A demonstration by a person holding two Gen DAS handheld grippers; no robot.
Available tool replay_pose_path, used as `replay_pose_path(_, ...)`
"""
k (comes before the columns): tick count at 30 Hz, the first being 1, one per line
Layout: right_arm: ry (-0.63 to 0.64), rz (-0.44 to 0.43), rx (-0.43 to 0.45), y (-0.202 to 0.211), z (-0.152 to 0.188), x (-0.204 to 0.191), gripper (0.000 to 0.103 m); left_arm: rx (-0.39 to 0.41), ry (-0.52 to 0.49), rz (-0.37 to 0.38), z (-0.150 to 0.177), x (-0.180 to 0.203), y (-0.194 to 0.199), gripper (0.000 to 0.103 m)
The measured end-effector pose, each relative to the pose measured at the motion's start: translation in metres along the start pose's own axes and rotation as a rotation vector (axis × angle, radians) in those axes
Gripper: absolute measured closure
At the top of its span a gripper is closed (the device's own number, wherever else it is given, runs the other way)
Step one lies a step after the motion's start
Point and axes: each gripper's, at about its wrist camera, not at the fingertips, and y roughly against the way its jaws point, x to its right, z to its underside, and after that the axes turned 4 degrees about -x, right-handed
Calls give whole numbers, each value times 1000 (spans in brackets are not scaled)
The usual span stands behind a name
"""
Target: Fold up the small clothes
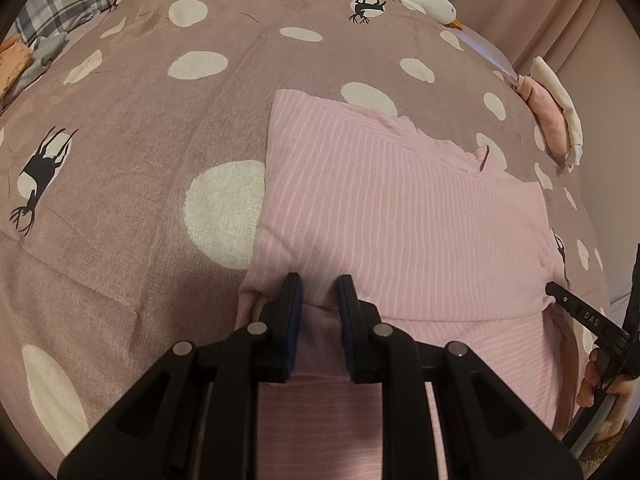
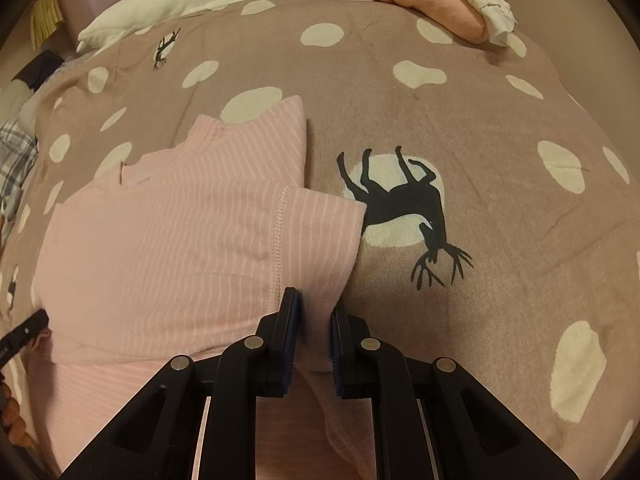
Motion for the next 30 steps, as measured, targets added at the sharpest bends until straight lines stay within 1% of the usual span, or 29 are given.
replay_pose_path(8, -6, -9, 8, -1, 2, 2, 93, -4, 36, 38, 0, -7, 1, 83)
replay_pose_path(30, -14, -7, 20, -1, 4, 2, 93, -12, 55, 68, 7, -12, 5, 83)
